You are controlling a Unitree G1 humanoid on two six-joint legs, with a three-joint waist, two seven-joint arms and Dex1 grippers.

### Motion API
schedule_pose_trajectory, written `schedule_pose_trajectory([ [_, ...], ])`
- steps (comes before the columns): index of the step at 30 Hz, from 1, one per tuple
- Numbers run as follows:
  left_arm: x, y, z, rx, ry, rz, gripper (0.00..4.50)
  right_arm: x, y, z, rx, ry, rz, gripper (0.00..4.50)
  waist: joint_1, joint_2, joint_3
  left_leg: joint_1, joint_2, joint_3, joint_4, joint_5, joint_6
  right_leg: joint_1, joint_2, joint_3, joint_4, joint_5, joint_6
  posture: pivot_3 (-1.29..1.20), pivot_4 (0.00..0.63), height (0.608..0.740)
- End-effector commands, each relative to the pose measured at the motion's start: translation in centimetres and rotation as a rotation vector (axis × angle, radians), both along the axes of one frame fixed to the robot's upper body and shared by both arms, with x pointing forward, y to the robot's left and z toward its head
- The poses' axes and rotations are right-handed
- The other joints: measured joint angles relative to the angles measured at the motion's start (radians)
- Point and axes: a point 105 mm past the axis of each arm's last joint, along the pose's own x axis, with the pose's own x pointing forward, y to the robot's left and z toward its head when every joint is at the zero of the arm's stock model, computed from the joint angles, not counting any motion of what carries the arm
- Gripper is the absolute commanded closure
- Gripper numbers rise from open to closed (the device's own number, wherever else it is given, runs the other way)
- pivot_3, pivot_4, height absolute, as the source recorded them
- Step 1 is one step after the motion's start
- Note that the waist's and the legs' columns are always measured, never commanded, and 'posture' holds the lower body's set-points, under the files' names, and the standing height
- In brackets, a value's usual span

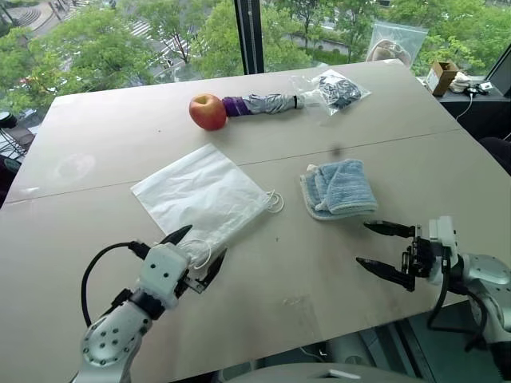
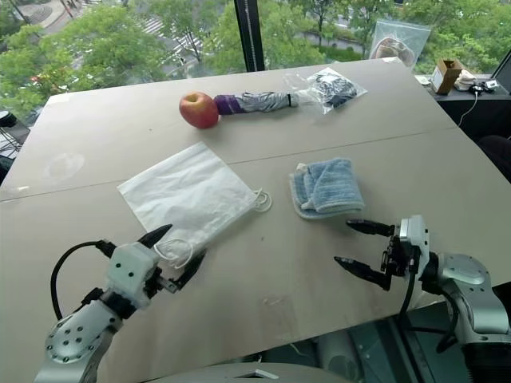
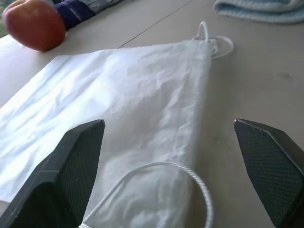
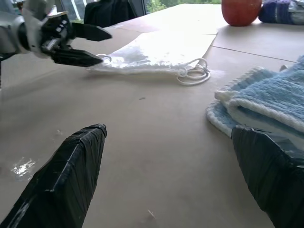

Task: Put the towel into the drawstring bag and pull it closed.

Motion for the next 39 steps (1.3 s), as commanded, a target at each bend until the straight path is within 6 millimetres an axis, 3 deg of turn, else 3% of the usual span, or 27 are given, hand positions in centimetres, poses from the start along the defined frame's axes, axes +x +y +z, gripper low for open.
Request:
schedule_pose_trajectory([
  [1, 1.8, 0.1, 0.3, 0.133, -0.084, 0.039, 0.02, -0.6, 1.2, 1.4, 0.024, -0.044, 0.028, 0.0, 0.001, 0.0, 0.0, 0.0, 0.0, 0.0, 0.0, 0.0, 0.0, 0.0, 0.0, 0.0, 0.0, 0.0, 0.0, 0.0, 0.15, 0.74],
  [8, 3.0, -2.2, 0.3, 0.23, -0.174, -0.022, 0.02, -1.2, 1.5, 1.5, 0.029, -0.04, 0.018, 0.0, 0.0, 0.0, 0.0, 0.0, 0.0, -0.001, 0.001, 0.0, 0.0, 0.0, -0.003, -0.001, 0.001, 0.002, 0.004, 0.0, 0.15, 0.74],
  [20, 3.1, -3.6, 0.3, 0.31, -0.275, -0.025, 0.02, -2.6, 1.7, 2.1, 0.033, -0.014, 0.015, 0.0, 0.002, 0.0, 0.0, 0.0, 0.0, -0.001, 0.001, 0.0, 0.0, 0.0, -0.004, -0.002, 0.003, 0.002, 0.004, 0.0, 0.15, 0.74],
  [29, 3.0, -3.7, -0.5, 0.295, -0.229, -0.004, 0.02, -2.3, 1.3, 2.2, 0.02, 0.001, 0.01, 0.0, 0.003, 0.0, 0.0, 0.0, -0.001, -0.002, 0.002, 0.0, 0.0, 0.0, -0.004, -0.003, 0.004, 0.002, 0.004, 0.0, 0.15, 0.74],
  [39, 3.5, -2.2, 0.2, 0.271, -0.229, 0.108, 0.02, -2.4, 1.2, 1.9, 0.019, 0.012, 0.006, 0.0, 0.002, 0.0, 0.0, 0.001, -0.001, -0.002, 0.002, 0.0, 0.0, 0.0, -0.004, -0.003, 0.007, 0.002, 0.004, 0.0, 0.15, 0.74],
])
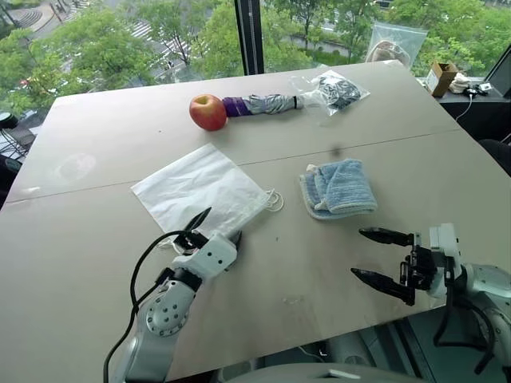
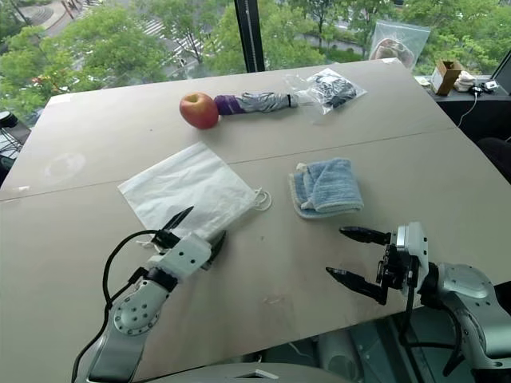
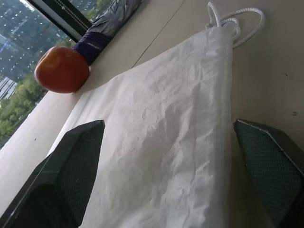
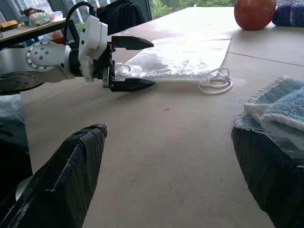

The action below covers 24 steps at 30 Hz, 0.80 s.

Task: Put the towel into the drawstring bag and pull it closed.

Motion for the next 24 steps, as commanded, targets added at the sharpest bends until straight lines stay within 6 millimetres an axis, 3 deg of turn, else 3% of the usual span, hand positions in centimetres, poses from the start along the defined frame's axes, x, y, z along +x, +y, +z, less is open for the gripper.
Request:
schedule_pose_trajectory([
  [1, 0.2, 1.0, 1.1, 0.004, -0.037, 0.049, 0.02, -0.2, 0.0, 0.7, 0.006, -0.028, 0.008, 0.0, 0.0, 0.0, 0.0, 0.0, 0.0, 0.0, 0.0, 0.0, 0.0, 0.0, 0.0, 0.0, 0.0, 0.0, 0.0, 0.0, 0.15, 0.74],
  [15, 1.0, 2.2, 2.3, 0.058, -0.107, 0.127, 0.02, -0.1, 0.0, 0.5, 0.006, -0.028, 0.0, 0.0, 0.001, 0.0, 0.0, 0.0, 0.0, -0.001, 0.0, 0.0, 0.0, 0.0, 0.0, 0.0, 0.001, 0.0, 0.0, 0.0, 0.15, 0.74],
  [24, 1.9, 3.2, 2.6, 0.188, -0.115, 0.149, 0.02, 0.0, 0.1, 0.5, 0.009, -0.032, -0.01, 0.0, 0.001, 0.0, 0.0, 0.0, 0.0, -0.001, 0.0, 0.0, 0.0, 0.0, 0.0, 0.0, 0.001, 0.0, 0.0, 0.0, 0.15, 0.74],
])
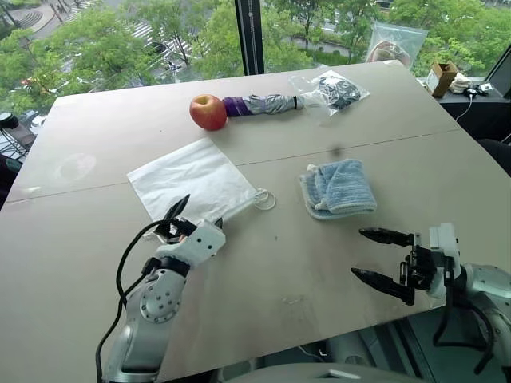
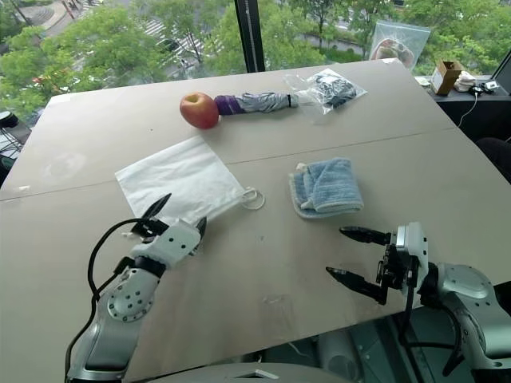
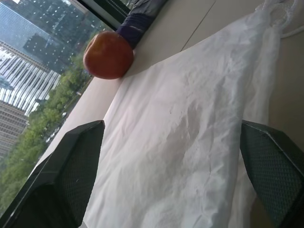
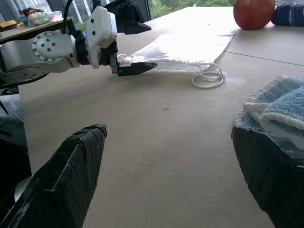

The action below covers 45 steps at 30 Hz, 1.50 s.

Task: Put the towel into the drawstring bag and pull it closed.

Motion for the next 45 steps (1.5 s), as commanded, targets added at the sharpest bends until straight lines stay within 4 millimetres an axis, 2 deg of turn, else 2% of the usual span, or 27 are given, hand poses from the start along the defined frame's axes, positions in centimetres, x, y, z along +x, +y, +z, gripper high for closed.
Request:
schedule_pose_trajectory([
  [1, 0.1, 0.3, 0.7, 0.012, -0.03, 0.018, 0.02, -0.1, 0.1, 0.6, 0.009, -0.033, -0.001, 0.0, 0.0, 0.0, 0.0, 0.0, 0.0, 0.0, 0.0, 0.0, 0.0, 0.0, 0.0, 0.0, 0.0, 0.0, 0.0, 0.0, 0.15, 0.74],
  [7, 0.3, 0.9, 0.8, -0.004, -0.014, 0.04, 0.02, 0.2, 0.1, 0.9, 0.013, -0.058, -0.002, 0.0, 0.0, 0.0, 0.0, 0.0, 0.0, 0.0, 0.0, 0.0, 0.0, 0.0, 0.0, 0.0, 0.0, 0.0, 0.0, 0.0, 0.15, 0.74],
  [17, 0.7, 0.8, 1.4, -0.017, -0.017, 0.031, 4.35, 0.7, 0.6, 1.6, 0.043, -0.102, -0.006, 0.0, 0.0, 0.0, 0.0, 0.0, 0.0, 0.0, 0.0, 0.0, 0.0, 0.0, 0.0, 0.0, 0.0, 0.0, 0.0, 0.0, 0.15, 0.74],
  [22, 1.5, 0.4, 2.5, -0.045, -0.03, 0.009, 4.44, 1.9, 1.0, 2.3, 0.042, -0.14, -0.054, 0.0, 0.0, 0.0, 0.0, 0.0, 0.0, -0.001, 0.001, 0.0, 0.0, 0.0, 0.0, 0.0, 0.001, 0.0, 0.0, 0.0, 0.15, 0.74],
  [28, 2.8, 0.1, 4.1, -0.061, -0.009, -0.071, 4.44, 5.6, 1.5, 3.8, 0.051, -0.203, -0.264, 0.0, -0.003, 0.0, 0.0, 0.0, 0.0, -0.001, 0.001, 0.001, -0.001, -0.001, 0.0, 0.0, 0.004, 0.0, 0.0, 0.0, 0.15, 0.74],
  [31, 3.5, -0.2, 5.7, -0.1, 0.0, -0.109, 4.44, 7.9, 0.6, 3.4, -0.029, -0.153, -0.409, 0.0, -0.002, 0.0, 0.0, -0.001, -0.001, -0.001, 0.001, 0.001, -0.002, -0.002, 0.0, 0.0, 0.004, 0.0, 0.0, 0.0, 0.15, 0.74],
  [34, 4.2, -0.5, 6.7, -0.136, 0.036, -0.145, 4.44, 10.2, -0.3, 4.0, -0.094, -0.134, -0.538, 0.0, -0.002, 0.0, 0.0, -0.002, -0.002, -0.001, 0.001, 0.001, -0.002, -0.002, -0.001, -0.001, 0.004, 0.0, 0.0, 0.0, 0.15, 0.74],
  [36, 4.7, -0.6, 7.4, -0.175, 0.045, -0.148, 4.44, 11.3, -0.4, 4.6, -0.029, -0.072, -0.595, 0.0, -0.004, 0.0, 0.0, -0.002, -0.002, -0.001, 0.001, 0.001, -0.002, -0.002, -0.001, 0.0, 0.004, 0.0, 0.0, 0.0, 0.15, 0.74],
  [39, 5.2, -0.6, 8.1, -0.211, 0.068, -0.151, 4.44, 12.9, -0.2, 4.3, 0.0, 0.019, -0.668, 0.0, -0.006, 0.0, 0.0, -0.002, -0.002, -0.001, 0.0, 0.001, -0.002, -0.003, 0.0, -0.001, 0.004, 0.0, 0.0, 0.0, 0.15, 0.74],
  [41, 5.5, -0.6, 8.5, -0.221, 0.072, -0.15, 4.44, 13.4, 0.5, 3.8, 0.013, 0.1, -0.671, 0.0, -0.006, 0.0, 0.0, -0.003, -0.002, -0.002, 0.0, 0.001, -0.002, -0.004, 0.0, -0.001, 0.004, 0.0, 0.0, 0.0, 0.15, 0.74],
  [43, 5.7, -0.7, 8.6, -0.206, 0.078, -0.166, 4.44, 14.2, 0.9, 2.3, 0.009, 0.238, -0.72, 0.0, -0.007, 0.0, 0.0, -0.004, -0.002, -0.002, 0.0, 0.001, -0.002, -0.005, 0.0, -0.002, 0.004, 0.0, 0.0, 0.0, 0.15, 0.74],
  [45, 5.8, -0.7, 8.6, -0.199, 0.082, -0.17, 4.44, 14.8, 1.9, 1.7, 0.009, 0.283, -0.722, 0.0, -0.008, 0.0, 0.0, -0.004, -0.002, -0.002, 0.0, 0.001, -0.002, -0.006, -0.001, -0.001, 0.004, 0.0, 0.0, 0.0, 0.15, 0.74],
])
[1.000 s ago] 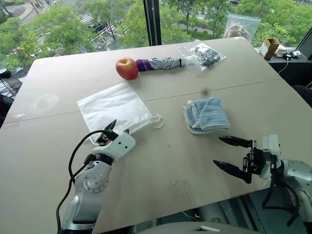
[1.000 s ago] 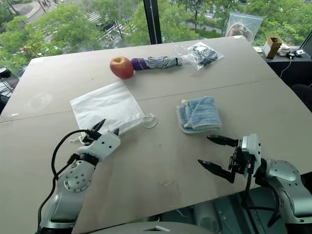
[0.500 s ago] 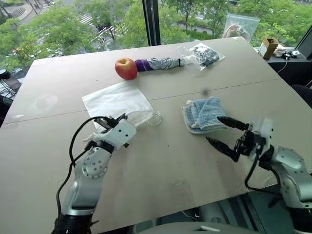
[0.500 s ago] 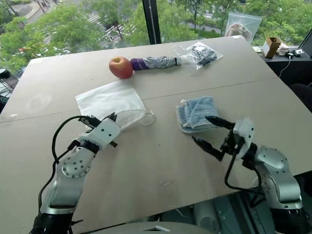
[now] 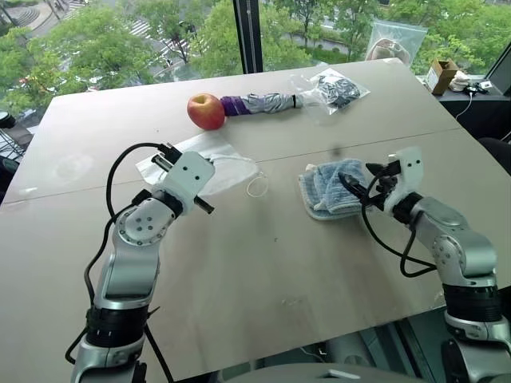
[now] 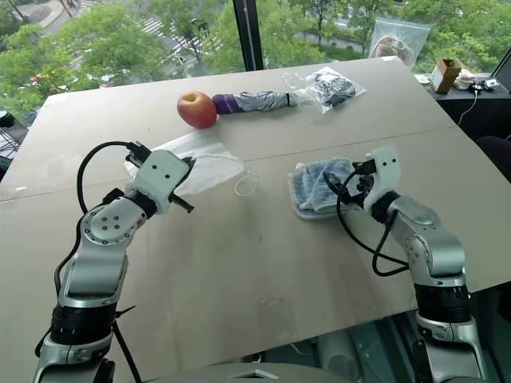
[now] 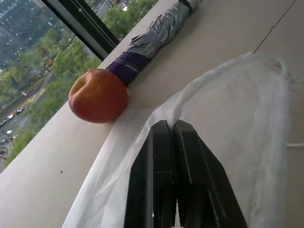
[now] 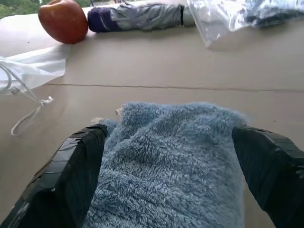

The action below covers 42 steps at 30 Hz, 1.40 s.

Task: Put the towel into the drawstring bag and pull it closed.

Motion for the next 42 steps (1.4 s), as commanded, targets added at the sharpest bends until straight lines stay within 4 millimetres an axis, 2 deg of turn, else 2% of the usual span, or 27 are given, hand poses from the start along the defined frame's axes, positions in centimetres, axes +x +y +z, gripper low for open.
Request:
schedule_pose_trajectory([
  [1, 0.0, 0.1, 1.0, 0.011, -0.031, -0.013, 4.44, 0.9, 0.9, -0.3, 0.024, 0.063, -0.024, 0.0, 0.001, 0.0, 0.0, 0.0, 0.0, 0.0, 0.0, 0.0, 0.0, 0.0, 0.0, 0.0, 0.0, 0.0, 0.0, 0.0, 0.15, 0.74],
  [5, 0.1, 0.1, 1.0, 0.016, -0.028, -0.017, 4.44, 0.6, 2.7, -2.5, -0.143, 0.115, 0.06, 0.0, 0.0, 0.0, 0.0, -0.001, -0.001, 0.0, 0.0, 0.0, 0.0, 0.0, -0.001, 0.0, -0.001, 0.0, 0.0, 0.0, 0.15, 0.74],
  [9, 0.1, 0.5, 1.0, 0.022, -0.03, -0.01, 4.44, 0.1, 4.1, -4.2, -0.221, 0.169, 0.123, 0.0, -0.005, -0.001, -0.001, 0.0, -0.001, 0.0, 0.0, 0.0, 0.0, 0.0, 0.0, 0.0, 0.0, 0.0, 0.0, 0.0, 0.15, 0.74],
  [12, 0.0, 0.6, 0.9, 0.025, -0.029, -0.006, 4.44, -0.3, 4.2, -5.9, -0.306, 0.212, 0.16, 0.0, -0.009, -0.002, -0.001, 0.002, -0.001, 0.0, 0.0, 0.0, 0.0, 0.0, 0.001, 0.0, 0.001, 0.0, 0.0, 0.0, 0.15, 0.74],
  [17, -0.1, 0.6, 0.6, 0.028, -0.024, -0.003, 4.44, -1.0, 4.7, -7.9, -0.349, 0.297, 0.223, 0.0, -0.019, -0.007, -0.005, 0.003, 0.0, 0.0, 0.0, 0.0, 0.0, 0.002, 0.002, 0.0, 0.001, 0.0, 0.0, 0.0, 0.15, 0.74],
  [20, 0.0, 0.5, 0.5, 0.027, -0.025, -0.003, 4.44, -1.6, 3.9, -9.8, -0.453, 0.373, 0.214, 0.0, -0.024, -0.01, -0.007, 0.004, 0.0, 0.0, 0.0, 0.0, 0.0, 0.002, 0.001, 0.0, 0.001, 0.0, 0.0, 0.0, 0.15, 0.74],
  [22, 0.1, 0.4, 0.6, 0.026, -0.028, -0.004, 4.5, -1.6, 3.3, -10.4, -0.489, 0.404, 0.185, 0.52, -0.024, -0.012, -0.01, 0.005, 0.001, 0.0, 0.0, 0.0, 0.0, 0.003, 0.001, 0.0, 0.001, 0.0, 0.0, 0.0, 0.15, 0.74],
  [25, 0.2, 0.4, 0.7, 0.023, -0.031, -0.005, 4.5, -1.5, 3.0, -10.7, -0.519, 0.419, 0.167, 1.64, -0.023, -0.016, -0.015, 0.006, 0.001, -0.002, 0.0, 0.0, 0.0, 0.004, 0.001, -0.001, 0.001, 0.0, 0.0, 0.0, 0.15, 0.74],
  [29, 0.3, 0.2, 0.7, 0.023, -0.03, -0.013, 4.5, -1.2, 3.1, -10.7, -0.51, 0.416, 0.155, 3.43, -0.022, -0.017, -0.019, 0.007, 0.001, -0.002, 0.0, 0.0, 0.0, 0.006, 0.0, -0.001, 0.0, 0.0, 0.0, 0.0, 0.15, 0.74],
  [31, 0.4, 0.1, 0.6, 0.023, -0.029, -0.015, 4.5, -1.1, 3.2, -10.6, -0.507, 0.414, 0.151, 4.22, -0.022, -0.017, -0.019, 0.009, 0.001, -0.002, 0.0, 0.0, 0.0, 0.008, 0.0, -0.001, 0.0, 0.0, 0.0, 0.0, 0.15, 0.74],
  [32, 0.4, 0.1, 0.7, 0.022, -0.029, -0.016, 4.5, -1.1, 3.2, -10.6, -0.504, 0.413, 0.148, 4.45, -0.022, -0.017, -0.019, 0.01, 0.001, -0.002, 0.0, 0.0, 0.0, 0.009, 0.0, -0.001, 0.0, 0.0, 0.0, 0.0, 0.15, 0.74],
  [34, 0.5, 0.1, 0.8, 0.014, -0.028, -0.019, 4.5, -0.7, 3.5, -9.9, -0.473, 0.383, 0.144, 4.49, -0.022, -0.017, -0.019, 0.012, 0.001, -0.002, 0.0, 0.0, 0.0, 0.011, 0.0, -0.001, 0.0, 0.0, 0.0, 0.0, 0.15, 0.74],
  [37, 0.6, 0.1, 1.0, 0.0, -0.028, -0.017, 4.5, -0.2, 5.5, -7.4, -0.391, 0.233, 0.245, 4.49, -0.024, -0.017, -0.018, 0.014, 0.001, -0.002, 0.0, 0.0, 0.0, 0.012, 0.001, -0.001, 0.0, 0.0, 0.0, 0.0, 0.15, 0.74],
  [39, 0.7, 0.1, 1.2, -0.013, -0.034, -0.016, 4.5, -1.1, 7.3, -5.7, -0.281, 0.179, 0.368, 4.49, -0.026, -0.016, -0.017, 0.014, 0.001, -0.002, 0.0, 0.0, 0.0, 0.012, 0.001, -0.001, 0.0, 0.0, 0.0, 0.0, 0.15, 0.74],
  [42, 1.0, -0.2, 1.7, -0.036, -0.042, -0.024, 4.5, -3.9, 9.8, -1.6, -0.101, 0.072, 0.618, 4.49, -0.027, -0.012, -0.014, 0.012, 0.001, -0.001, -0.002, 0.0, 0.0, 0.01, 0.002, -0.001, 0.0, 0.0, 0.0, 0.0, 0.15, 0.74],
])
